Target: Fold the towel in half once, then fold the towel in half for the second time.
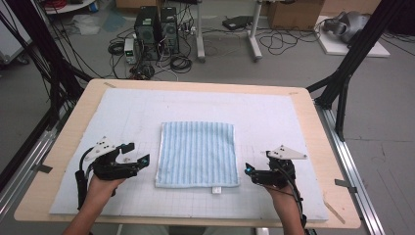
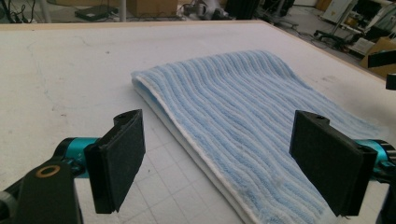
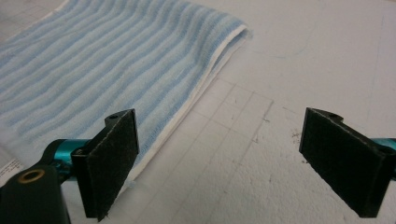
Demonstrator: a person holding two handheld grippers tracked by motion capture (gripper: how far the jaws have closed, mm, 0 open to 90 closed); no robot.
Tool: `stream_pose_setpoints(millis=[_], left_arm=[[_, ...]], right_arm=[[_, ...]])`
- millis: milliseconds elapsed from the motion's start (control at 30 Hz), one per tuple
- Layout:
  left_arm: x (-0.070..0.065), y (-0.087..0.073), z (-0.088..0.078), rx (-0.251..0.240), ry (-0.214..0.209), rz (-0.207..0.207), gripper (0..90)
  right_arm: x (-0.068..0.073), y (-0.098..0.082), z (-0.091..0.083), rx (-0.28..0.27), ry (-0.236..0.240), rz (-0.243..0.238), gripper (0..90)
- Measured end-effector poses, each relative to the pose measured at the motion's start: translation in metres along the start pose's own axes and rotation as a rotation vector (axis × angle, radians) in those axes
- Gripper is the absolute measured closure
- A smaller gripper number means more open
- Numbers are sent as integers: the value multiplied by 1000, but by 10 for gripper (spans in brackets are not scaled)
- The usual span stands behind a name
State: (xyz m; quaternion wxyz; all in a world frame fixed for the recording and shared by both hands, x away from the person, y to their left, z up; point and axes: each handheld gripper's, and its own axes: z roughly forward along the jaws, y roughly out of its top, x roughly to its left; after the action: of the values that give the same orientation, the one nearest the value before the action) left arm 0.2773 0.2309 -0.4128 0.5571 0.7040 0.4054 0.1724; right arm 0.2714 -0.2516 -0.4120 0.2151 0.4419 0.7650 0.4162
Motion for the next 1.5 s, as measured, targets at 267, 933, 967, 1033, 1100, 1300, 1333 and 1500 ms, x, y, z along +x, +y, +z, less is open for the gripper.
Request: stream_pose_setpoints(millis=[267,933,967,1033,1100,1300,1333,1500], left_arm=[[4,3,4,12,-7,-1,187],[22,45,45,43,32,42,223],[24,46,49,52,37,40,225],[28,49,56,60,44,35,232],[31,51,64,64,37,24,239],[40,52,85,102,53,22,264],[42,50,92,114,61,22,265],[52,47,114,166,102,1,316]], right_arm=[[-3,5,-2,-16,7,1,112],[-7,16,-1,-7,23,-29,112],[-7,15,-1,-8,24,-27,112],[-8,14,-2,-5,25,-23,112],[-7,12,-1,1,28,-24,112],[-5,10,0,4,39,-31,112],[-5,10,0,5,40,-30,112],[-3,10,1,0,46,-35,112]])
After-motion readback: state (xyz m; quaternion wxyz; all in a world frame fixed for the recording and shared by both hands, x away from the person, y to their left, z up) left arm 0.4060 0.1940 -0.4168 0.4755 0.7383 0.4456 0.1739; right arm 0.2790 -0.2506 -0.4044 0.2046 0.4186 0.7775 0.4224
